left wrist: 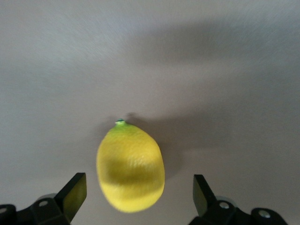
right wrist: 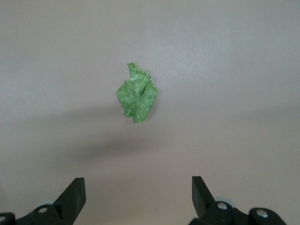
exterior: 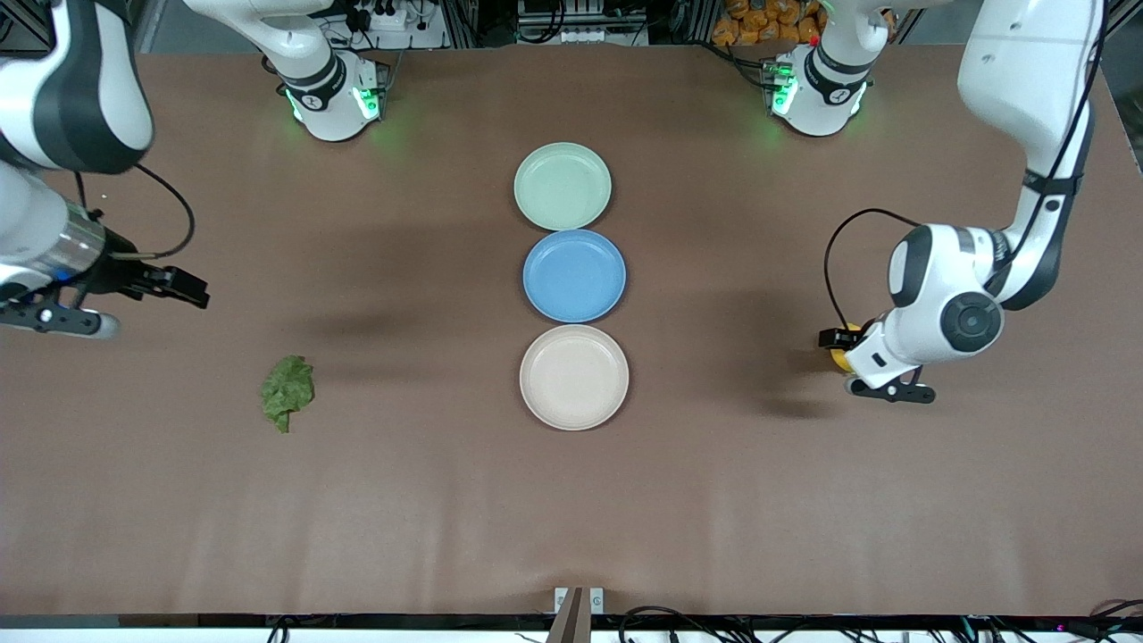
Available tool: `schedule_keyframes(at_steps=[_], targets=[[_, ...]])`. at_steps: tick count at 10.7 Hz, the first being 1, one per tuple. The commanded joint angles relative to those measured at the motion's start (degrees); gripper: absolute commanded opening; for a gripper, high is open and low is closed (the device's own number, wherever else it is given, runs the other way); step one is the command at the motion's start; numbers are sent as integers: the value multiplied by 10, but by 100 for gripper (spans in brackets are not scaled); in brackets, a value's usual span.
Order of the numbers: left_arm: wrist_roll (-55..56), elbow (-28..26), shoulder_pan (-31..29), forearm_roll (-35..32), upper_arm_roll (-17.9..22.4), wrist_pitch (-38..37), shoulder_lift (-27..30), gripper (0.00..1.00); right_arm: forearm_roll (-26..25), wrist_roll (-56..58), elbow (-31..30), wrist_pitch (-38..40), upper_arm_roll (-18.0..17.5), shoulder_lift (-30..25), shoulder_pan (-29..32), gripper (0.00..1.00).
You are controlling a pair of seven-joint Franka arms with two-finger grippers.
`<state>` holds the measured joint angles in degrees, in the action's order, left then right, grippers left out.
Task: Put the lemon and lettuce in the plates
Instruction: 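Grasp the lemon with the left gripper while the right gripper approaches the lettuce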
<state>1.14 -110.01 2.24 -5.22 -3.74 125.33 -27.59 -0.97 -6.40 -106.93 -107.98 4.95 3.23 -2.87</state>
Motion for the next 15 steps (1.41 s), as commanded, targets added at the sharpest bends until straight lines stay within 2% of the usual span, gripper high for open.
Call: schedule_keyframes(at_steps=[1,2,3,4,5,10,13,15], targets=[[-3,4,-2,-14,0,13,-37,100,-3,5,-45,-48,0,2,1,100],[-3,5,-4,-14,0,14,-46,100,-3,4,-58,-67,0,5,1,100],[-5,5,-13,-19,-1,25,-50,94,-3,5,-71,-85,0,12,1,100],[-10,6,-20,-20,-1,28,-50,29,-3,5,-84,-105,0,19,0,100],[-10,6,-20,-20,-1,28,-51,0,-3,4,-98,-128,0,22,1,100],[2,15,-10,-13,-8,28,-27,0,-3,4,-102,-144,0,49,2,100],[89,51,-14,-3,-62,28,-1,0,-3,4,-103,-153,0,58,2,100],[199,82,-8,-3,-111,28,-5,0,-3,5,-103,-163,0,65,2,100]])
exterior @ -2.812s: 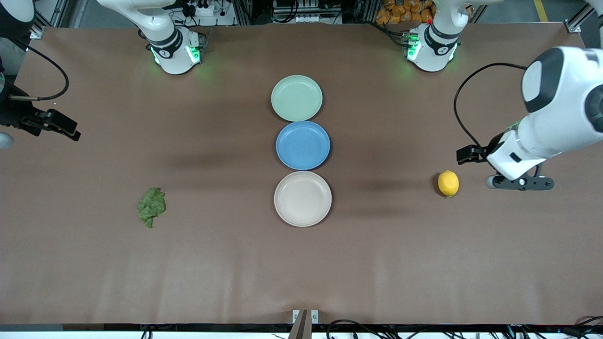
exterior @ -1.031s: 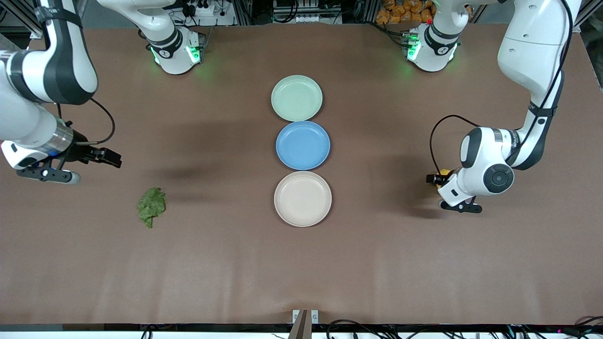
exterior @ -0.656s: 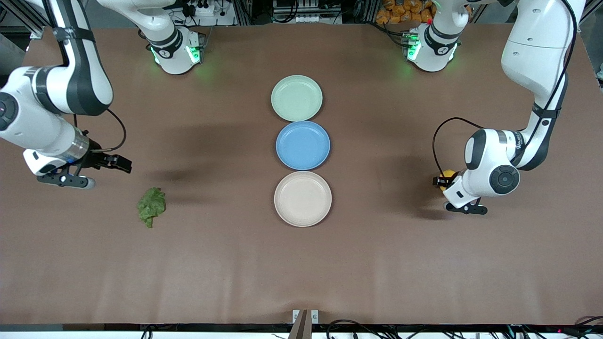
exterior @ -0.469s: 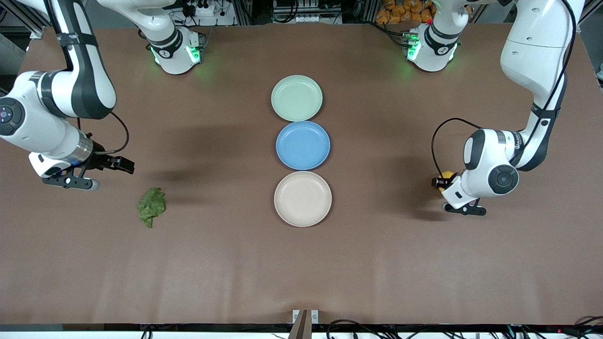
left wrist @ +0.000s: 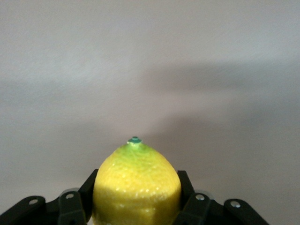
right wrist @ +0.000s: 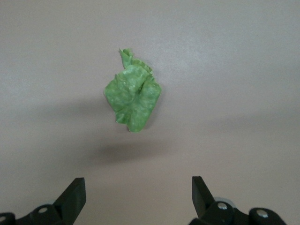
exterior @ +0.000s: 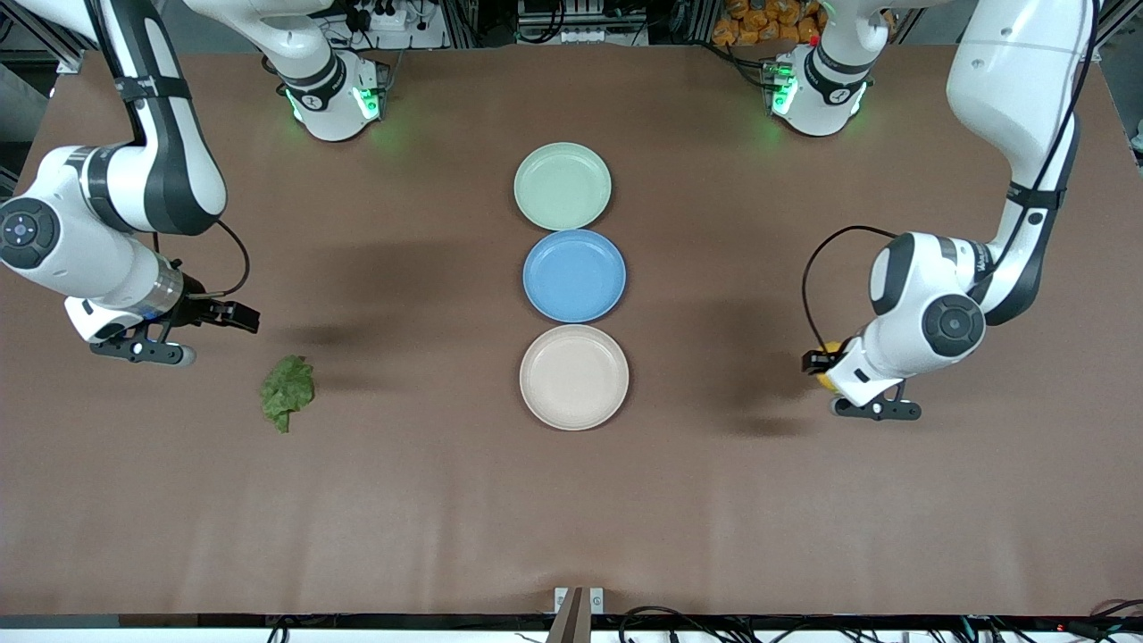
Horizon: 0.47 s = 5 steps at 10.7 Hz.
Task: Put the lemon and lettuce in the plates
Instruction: 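Carry the lemon onto the cream plate while the right gripper lowers to lettuce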
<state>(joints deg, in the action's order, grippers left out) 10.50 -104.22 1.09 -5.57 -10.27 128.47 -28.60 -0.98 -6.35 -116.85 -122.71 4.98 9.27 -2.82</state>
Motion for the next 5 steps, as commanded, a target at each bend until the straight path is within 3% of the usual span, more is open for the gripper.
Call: schedule_keyframes(at_steps=[1,5], targets=[[161,37,13,-1,-68,-3,2,0,-3,5,-4,-17,-1,8,1,100],[337,108,130,0,-74,-1,-47,0,-3,5,-10,-36,-1,18,0,100]])
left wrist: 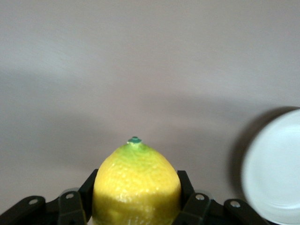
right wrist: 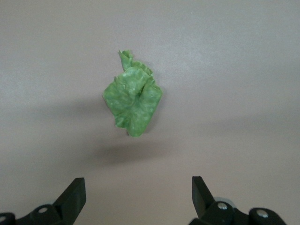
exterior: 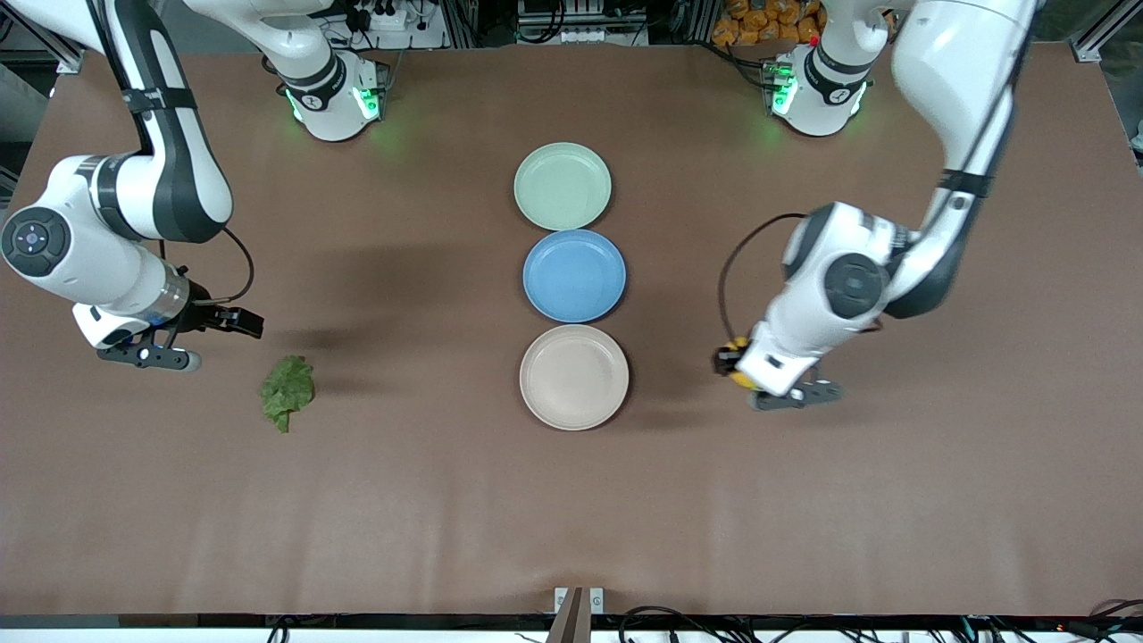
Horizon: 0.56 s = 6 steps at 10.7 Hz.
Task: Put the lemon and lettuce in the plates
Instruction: 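Carry the lemon onto the cream plate while the right gripper lowers to lettuce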
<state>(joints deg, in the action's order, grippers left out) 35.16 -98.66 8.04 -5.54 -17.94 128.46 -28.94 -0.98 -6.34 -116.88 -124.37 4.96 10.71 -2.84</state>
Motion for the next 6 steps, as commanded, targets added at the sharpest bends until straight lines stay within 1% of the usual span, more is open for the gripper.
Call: schedule_keyframes(at_steps=[1,2,3,6], targets=[[136,84,96,0,4,7,-70,0,-3,5,-12,-29,0,6,0,100],[174,108,121,0,3,23,-90,0,-3,5,-16,-39,0,12,0,100],[190,113,140,0,4,60,-107,0,-3,5,-18,-53,0,20,0,100],[225,115,178,-1,10,205,-158,0,-3,4,-20,-111,0,60,-2,100]])
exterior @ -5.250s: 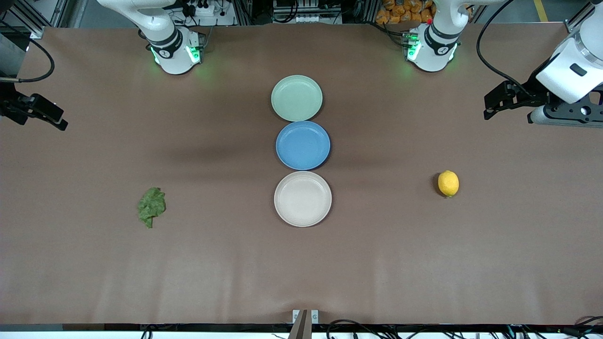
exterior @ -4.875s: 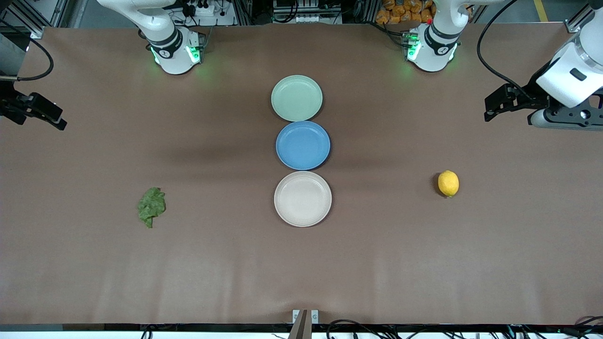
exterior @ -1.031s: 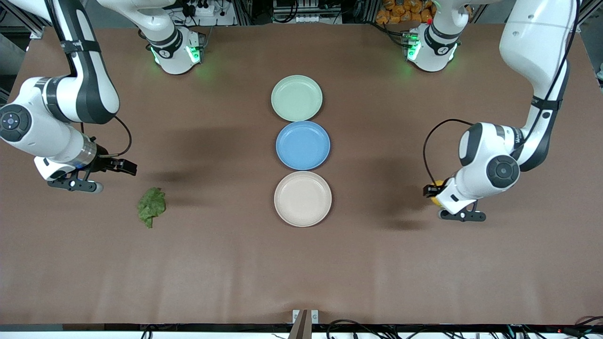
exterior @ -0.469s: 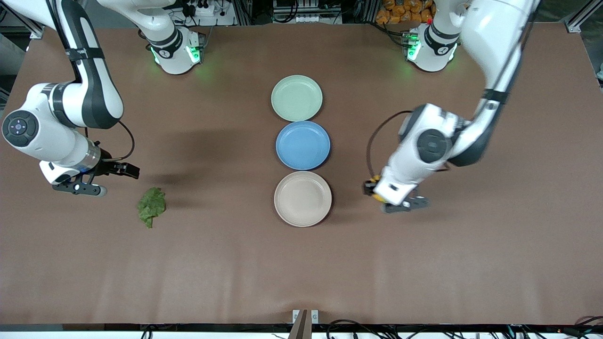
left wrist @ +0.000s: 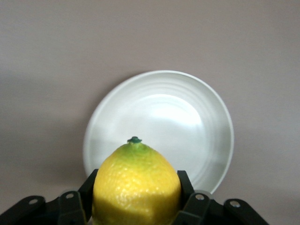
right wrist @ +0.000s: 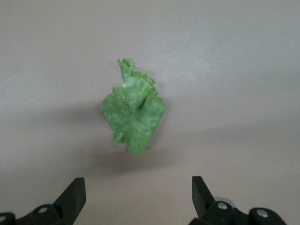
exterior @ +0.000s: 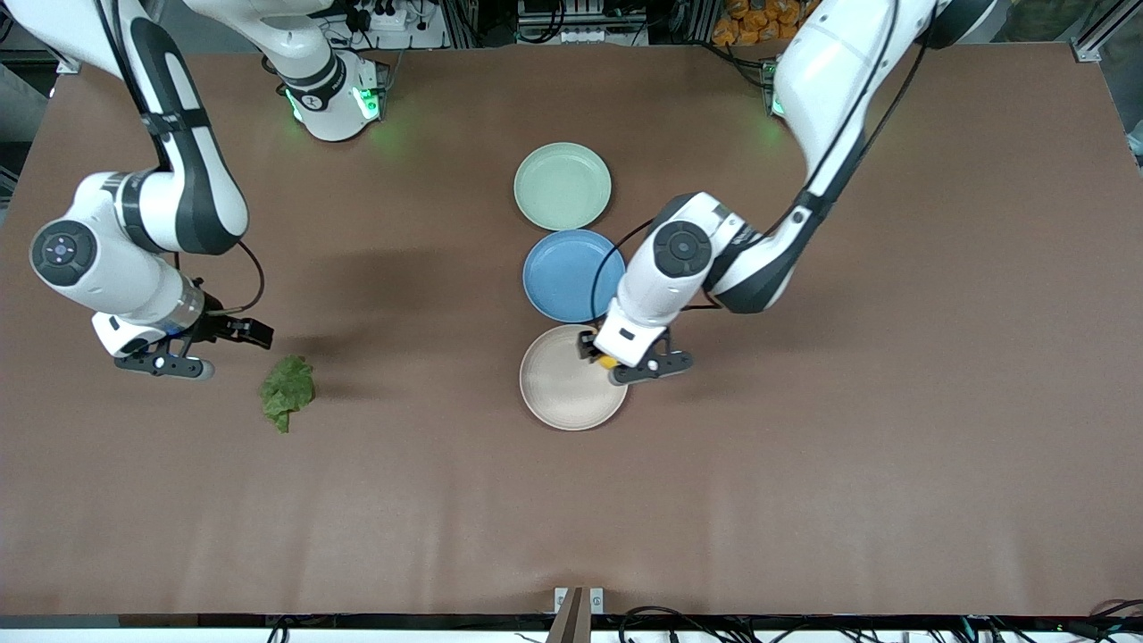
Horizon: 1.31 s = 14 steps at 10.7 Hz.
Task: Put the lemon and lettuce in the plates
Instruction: 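Carry the lemon onto the cream plate while the right gripper lowers to lettuce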
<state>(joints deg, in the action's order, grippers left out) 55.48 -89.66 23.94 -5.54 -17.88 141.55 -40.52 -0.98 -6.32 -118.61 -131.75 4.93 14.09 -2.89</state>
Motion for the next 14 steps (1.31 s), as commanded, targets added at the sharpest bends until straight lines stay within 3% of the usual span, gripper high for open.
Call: schedule_keyframes(at_steps=[1,3,4,5,6,14], targets=[[23,26,22,-1,9,106,-56,0,-3,3,-3,-50,0,37,-4,100],[24,31,34,-3,11,138,-71,0,-3,4,-1,-80,-1,59,-4,100],[29,30,35,-1,14,138,-70,13,-3,3,-1,-101,-1,73,-4,100],[32,30,35,-4,14,138,-71,82,-2,3,1,-123,-1,86,-4,100],[31,30,42,-10,17,138,-69,100,-2,3,2,-146,0,99,-5,100],[22,25,10,-20,26,117,-42,100,2,3,25,-235,0,179,-5,98]])
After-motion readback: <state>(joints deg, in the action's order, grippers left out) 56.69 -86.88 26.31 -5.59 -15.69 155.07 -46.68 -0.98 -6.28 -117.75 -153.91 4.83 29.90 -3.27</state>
